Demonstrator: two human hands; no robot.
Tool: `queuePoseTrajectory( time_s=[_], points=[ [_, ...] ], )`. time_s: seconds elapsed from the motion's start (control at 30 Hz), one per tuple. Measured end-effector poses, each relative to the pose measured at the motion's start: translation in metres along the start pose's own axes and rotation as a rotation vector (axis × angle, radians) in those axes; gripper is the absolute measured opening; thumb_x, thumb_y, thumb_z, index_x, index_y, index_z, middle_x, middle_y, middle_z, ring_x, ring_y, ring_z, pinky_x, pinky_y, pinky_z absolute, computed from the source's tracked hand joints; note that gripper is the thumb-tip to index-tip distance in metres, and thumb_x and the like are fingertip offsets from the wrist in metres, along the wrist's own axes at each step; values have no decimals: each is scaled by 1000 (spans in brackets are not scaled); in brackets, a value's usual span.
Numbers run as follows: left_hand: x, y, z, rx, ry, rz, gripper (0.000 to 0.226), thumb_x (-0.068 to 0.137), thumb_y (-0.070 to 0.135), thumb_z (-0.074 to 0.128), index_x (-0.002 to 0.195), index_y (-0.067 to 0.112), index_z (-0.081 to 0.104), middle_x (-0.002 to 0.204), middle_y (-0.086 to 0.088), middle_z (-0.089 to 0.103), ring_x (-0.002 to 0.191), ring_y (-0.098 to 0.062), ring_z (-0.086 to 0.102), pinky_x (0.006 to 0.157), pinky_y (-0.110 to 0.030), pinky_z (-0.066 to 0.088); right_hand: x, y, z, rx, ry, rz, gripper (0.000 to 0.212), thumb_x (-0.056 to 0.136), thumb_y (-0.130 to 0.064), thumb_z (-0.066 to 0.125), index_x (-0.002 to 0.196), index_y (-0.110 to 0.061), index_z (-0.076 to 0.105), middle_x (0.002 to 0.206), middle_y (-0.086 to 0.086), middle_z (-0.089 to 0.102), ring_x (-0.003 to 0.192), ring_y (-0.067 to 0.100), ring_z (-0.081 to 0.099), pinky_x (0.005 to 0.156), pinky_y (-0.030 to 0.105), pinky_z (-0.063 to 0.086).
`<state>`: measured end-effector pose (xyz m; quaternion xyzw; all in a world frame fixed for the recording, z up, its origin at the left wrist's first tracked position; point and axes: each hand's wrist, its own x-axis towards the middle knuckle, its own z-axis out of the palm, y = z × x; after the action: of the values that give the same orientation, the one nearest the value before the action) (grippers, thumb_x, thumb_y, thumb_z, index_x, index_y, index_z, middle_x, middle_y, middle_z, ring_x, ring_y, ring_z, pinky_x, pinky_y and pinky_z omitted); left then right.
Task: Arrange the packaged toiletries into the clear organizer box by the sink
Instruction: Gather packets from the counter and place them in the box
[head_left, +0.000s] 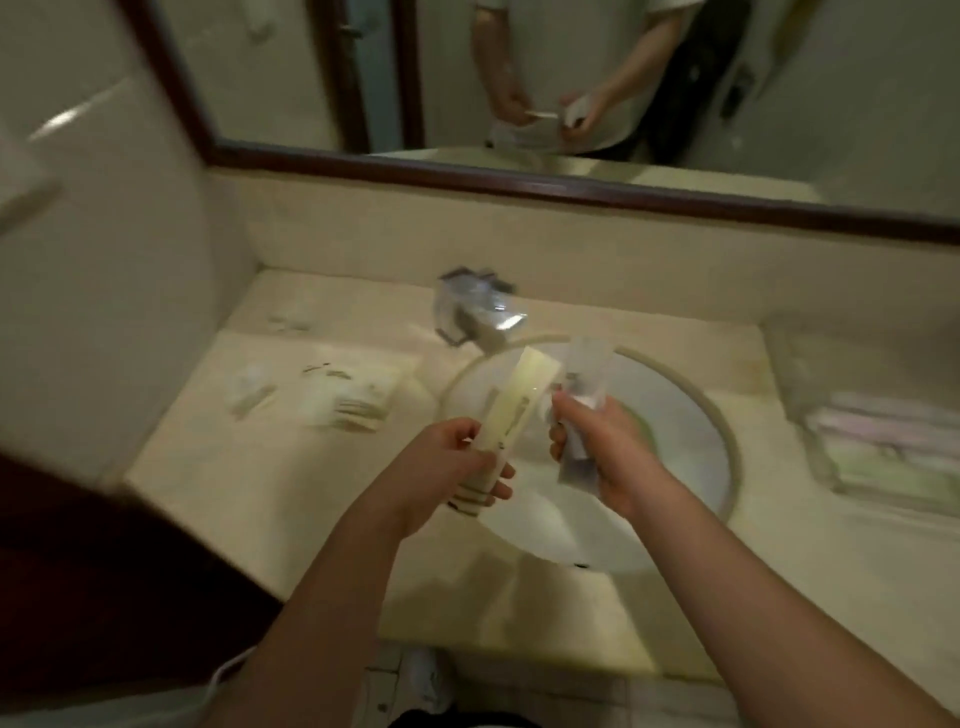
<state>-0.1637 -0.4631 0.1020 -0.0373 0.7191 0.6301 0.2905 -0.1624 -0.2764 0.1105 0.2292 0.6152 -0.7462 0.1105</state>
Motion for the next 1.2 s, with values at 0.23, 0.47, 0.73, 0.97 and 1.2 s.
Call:
queuePoseTrajectory(
  time_s=[0.23,0.47,0.73,0.97,1.2],
  points=[
    [14,5,188,274,-194,72,14,89,16,60,96,7,67,86,-12,74,77,-23,74,74,-44,59,-69,24,-184,-27,304,-109,11,85,-19,69,90,-10,64,65,5,60,53,20,54,51,33,44],
    [24,3,335,382,-241,172,15,87,22,64,84,8,68,85,-18,69,73,-19,64,70,-37,54,-116,26,-305,-31,501,-189,16,82,-23,71,85,-10,63,62,5,62,46,25,55,44,30,44],
    [77,50,415,104,-280,336,18,79,-8,61,85,8,68,78,-6,71,70,-14,66,63,-26,53,-97,15,-372,-94,532,-224,19,83,-32,71,86,-14,67,57,-5,64,49,10,60,44,24,47],
    [137,60,438,-442,-502,142,31,60,-14,46,55,16,50,61,-3,48,65,-17,51,62,-23,44,-67,6,-447,90,592,119,32,86,-38,67,102,-11,65,96,3,71,81,17,65,57,28,51],
    [171,51,448,-660,-720,109,29,58,15,81,54,18,53,71,-5,57,82,-22,62,84,-33,52,-36,6,-468,278,497,190,15,84,-16,72,94,-7,67,66,4,61,55,12,57,50,24,48]
  ],
)
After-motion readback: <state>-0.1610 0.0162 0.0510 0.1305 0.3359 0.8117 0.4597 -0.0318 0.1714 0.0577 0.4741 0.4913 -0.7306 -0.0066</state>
